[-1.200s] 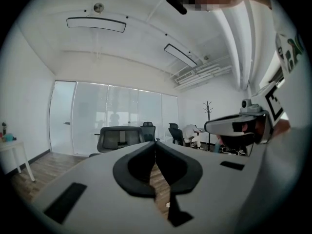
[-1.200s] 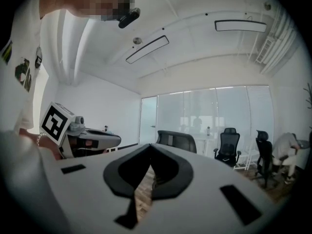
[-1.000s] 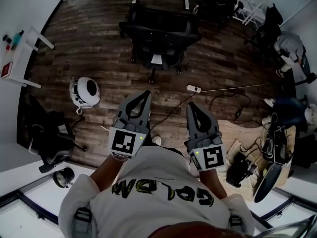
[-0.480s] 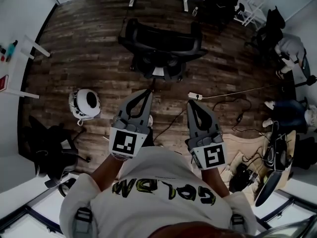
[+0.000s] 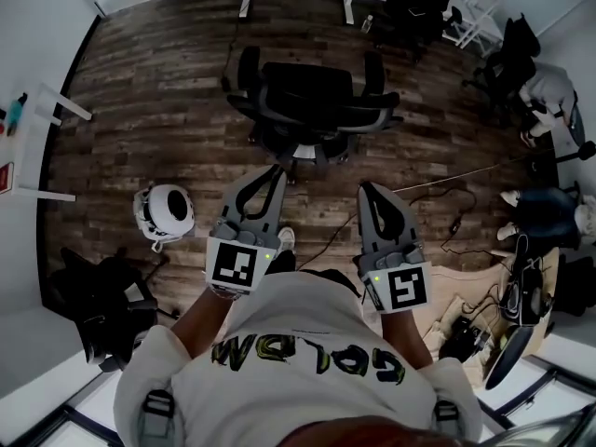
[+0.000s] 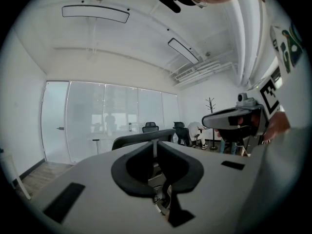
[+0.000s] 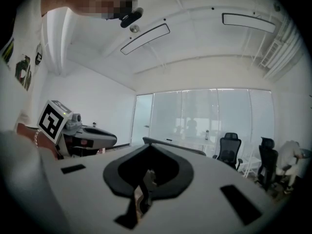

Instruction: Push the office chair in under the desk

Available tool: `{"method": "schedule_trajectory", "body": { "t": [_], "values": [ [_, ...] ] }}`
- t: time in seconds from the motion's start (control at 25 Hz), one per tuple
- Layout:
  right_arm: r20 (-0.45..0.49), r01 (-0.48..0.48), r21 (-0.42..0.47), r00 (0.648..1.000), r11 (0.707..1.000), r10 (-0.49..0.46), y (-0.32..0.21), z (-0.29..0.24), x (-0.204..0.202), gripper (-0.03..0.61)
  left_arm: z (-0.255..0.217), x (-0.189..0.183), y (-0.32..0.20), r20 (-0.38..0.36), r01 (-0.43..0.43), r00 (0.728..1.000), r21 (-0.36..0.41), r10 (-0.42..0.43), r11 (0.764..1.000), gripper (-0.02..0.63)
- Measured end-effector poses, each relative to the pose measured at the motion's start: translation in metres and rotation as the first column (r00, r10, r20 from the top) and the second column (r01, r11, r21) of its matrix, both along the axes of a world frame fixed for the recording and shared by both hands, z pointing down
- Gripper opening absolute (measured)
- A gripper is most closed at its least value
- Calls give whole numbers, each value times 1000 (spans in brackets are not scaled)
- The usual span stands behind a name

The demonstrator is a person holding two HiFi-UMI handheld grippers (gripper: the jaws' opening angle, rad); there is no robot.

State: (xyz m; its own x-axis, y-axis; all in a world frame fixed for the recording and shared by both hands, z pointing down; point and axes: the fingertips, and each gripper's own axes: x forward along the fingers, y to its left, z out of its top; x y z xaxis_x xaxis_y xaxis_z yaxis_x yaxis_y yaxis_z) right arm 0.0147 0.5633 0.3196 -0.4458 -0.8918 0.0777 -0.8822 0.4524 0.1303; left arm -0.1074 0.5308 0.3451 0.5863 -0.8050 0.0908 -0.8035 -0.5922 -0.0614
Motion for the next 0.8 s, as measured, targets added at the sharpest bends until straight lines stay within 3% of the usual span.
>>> {"method": "schedule_trajectory", "body": {
  "t": [0.44,0.64,0.8],
  "values": [
    [-54,-8,6,999,1000,8,-35,8,2,27,22,-14,-43,84,-9,996,-24,11,1000,71],
    [-186,-41,-14,982,999,37,-57,30,33,54,37,-25,-67,163,16,987,-25,-12,1000,100],
    [-286,-47,-39,958,998,33,-75,56,61,79,65,-33,-88,284,28,959,-21,-21,999,106]
  ]
}}
